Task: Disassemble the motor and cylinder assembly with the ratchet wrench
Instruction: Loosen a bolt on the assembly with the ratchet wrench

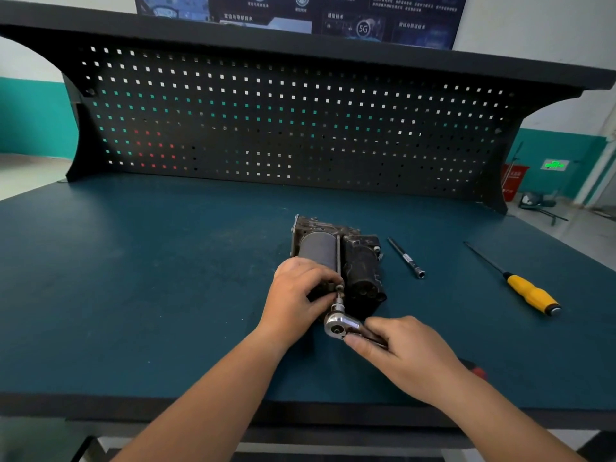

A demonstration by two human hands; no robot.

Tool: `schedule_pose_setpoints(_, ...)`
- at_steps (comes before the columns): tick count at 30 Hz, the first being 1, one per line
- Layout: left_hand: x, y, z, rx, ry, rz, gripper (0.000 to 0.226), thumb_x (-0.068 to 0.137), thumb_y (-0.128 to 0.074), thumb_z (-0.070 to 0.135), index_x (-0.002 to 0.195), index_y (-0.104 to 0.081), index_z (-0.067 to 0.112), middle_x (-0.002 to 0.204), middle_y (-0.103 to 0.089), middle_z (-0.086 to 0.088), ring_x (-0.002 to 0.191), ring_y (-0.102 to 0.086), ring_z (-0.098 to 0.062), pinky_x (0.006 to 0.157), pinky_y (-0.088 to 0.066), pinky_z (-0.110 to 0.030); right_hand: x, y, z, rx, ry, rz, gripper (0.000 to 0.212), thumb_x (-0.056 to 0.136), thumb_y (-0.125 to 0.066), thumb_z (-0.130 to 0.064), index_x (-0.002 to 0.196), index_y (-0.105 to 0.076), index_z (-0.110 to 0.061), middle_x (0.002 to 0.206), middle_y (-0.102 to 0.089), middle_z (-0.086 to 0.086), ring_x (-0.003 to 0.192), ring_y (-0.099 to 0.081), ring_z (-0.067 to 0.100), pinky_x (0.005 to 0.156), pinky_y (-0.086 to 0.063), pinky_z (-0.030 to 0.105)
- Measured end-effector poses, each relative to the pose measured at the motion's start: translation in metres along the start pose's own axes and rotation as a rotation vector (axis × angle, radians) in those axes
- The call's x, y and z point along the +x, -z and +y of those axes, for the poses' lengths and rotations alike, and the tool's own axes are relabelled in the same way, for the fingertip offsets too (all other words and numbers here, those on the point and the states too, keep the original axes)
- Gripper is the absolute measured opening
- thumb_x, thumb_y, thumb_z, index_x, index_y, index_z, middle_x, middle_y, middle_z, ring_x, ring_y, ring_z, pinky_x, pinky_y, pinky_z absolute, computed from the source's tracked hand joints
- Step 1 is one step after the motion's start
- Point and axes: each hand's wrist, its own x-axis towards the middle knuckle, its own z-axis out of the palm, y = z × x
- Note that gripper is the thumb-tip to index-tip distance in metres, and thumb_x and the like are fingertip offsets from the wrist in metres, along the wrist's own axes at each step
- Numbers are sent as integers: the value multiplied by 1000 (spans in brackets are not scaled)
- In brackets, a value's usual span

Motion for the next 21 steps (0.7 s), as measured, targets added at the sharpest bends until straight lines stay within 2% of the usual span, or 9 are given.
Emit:
schedule_pose_setpoints(9,0,0,1,-16,21,4,18,69,-75,15,87,-73,15,91,-72,8,88,-62,-14,84,-47,-44,3,2,5,-75,-3,-22,66,62,-12,-87,60,-38,-26,54,-43,-5,50,-42,7,47,-26,25)
schedule_pose_setpoints(12,-1,1,2,-14,24,9,18,69,-76,14,86,-73,15,89,-71,8,87,-60,-11,84,-46,-41,8,3,5,-128,12,-61,65,67,-15,-85,61,-37,-25,56,-44,-5,52,-41,8,47,-27,27)
schedule_pose_setpoints(15,-1,1,3,-3,27,2,20,68,-79,13,87,-72,15,89,-71,9,87,-62,-15,85,-46,-42,11,6,5,-178,28,-106,58,77,-28,-80,60,-36,-25,56,-42,-5,50,-40,8,46,-22,25)
schedule_pose_setpoints(17,0,1,3,-1,27,2,20,68,-78,13,87,-72,15,89,-71,8,87,-61,-14,85,-46,-42,13,7,6,-162,30,-135,58,78,-31,-78,60,-38,-24,56,-41,-5,49,-38,8,46,-23,25)
schedule_pose_setpoints(21,0,1,3,2,30,4,18,68,-75,14,86,-72,16,88,-71,8,87,-59,-10,84,-46,-41,12,8,5,-15,15,-174,68,65,-21,-84,61,-41,-20,55,-38,-5,46,-35,8,48,-24,26)
